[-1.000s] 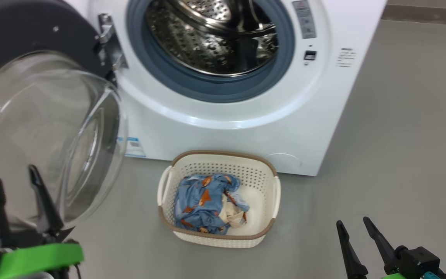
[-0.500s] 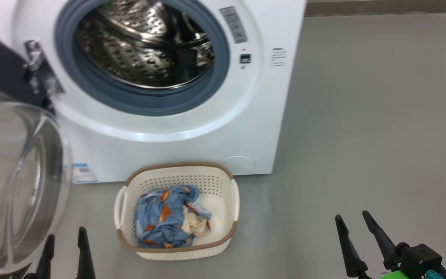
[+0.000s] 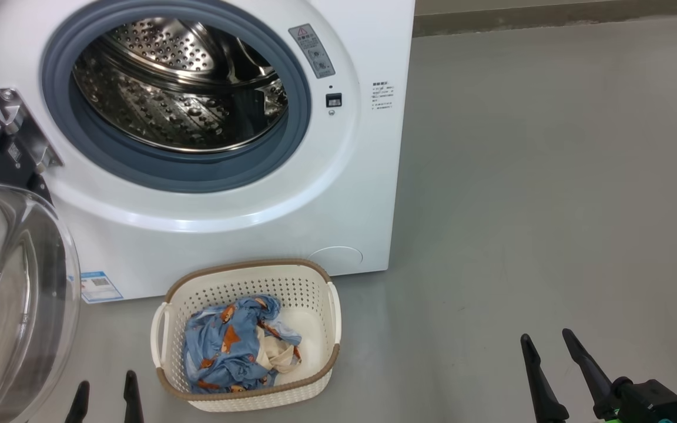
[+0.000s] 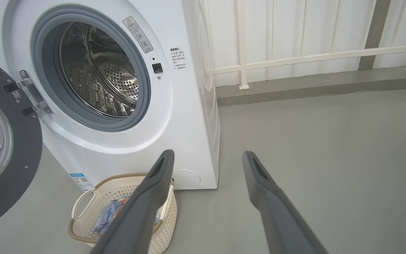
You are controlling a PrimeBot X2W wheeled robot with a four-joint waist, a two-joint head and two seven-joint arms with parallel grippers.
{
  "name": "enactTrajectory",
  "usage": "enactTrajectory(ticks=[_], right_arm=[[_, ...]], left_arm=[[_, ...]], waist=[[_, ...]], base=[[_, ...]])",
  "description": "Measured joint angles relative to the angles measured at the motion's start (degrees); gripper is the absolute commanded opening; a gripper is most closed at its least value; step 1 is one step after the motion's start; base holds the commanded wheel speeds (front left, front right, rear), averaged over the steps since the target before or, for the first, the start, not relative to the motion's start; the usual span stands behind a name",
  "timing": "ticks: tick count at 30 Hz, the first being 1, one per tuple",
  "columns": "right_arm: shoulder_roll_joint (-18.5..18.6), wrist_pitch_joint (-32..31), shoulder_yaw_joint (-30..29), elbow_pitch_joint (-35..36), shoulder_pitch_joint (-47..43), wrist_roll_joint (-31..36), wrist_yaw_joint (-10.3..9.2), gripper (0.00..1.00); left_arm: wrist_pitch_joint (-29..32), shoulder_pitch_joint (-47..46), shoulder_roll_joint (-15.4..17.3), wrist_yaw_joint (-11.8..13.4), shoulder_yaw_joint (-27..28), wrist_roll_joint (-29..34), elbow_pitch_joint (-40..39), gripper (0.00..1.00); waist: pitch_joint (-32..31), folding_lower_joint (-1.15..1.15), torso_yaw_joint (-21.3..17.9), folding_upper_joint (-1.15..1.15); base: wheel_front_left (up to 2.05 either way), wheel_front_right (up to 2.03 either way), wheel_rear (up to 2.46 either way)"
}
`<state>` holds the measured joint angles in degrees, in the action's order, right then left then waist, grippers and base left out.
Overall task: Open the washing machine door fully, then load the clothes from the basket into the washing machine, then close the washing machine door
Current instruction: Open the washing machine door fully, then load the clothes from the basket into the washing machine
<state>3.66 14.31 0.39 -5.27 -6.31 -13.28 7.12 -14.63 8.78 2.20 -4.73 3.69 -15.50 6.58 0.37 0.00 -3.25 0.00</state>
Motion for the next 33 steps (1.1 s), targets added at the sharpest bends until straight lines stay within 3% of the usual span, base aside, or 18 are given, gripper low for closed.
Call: enactTrajectory(ticks=[33], right_arm=[[-0.12,0.0,-0.35,0.15,0.02,0.15,0.0,1.0]], left_arm=[[0.0,0.63,0.01,0.14,0.55,0.23,0.68,1.0]], waist=[[0.81,0.0,0.69,0.0]], base=[[0.0,0.0,0.0]])
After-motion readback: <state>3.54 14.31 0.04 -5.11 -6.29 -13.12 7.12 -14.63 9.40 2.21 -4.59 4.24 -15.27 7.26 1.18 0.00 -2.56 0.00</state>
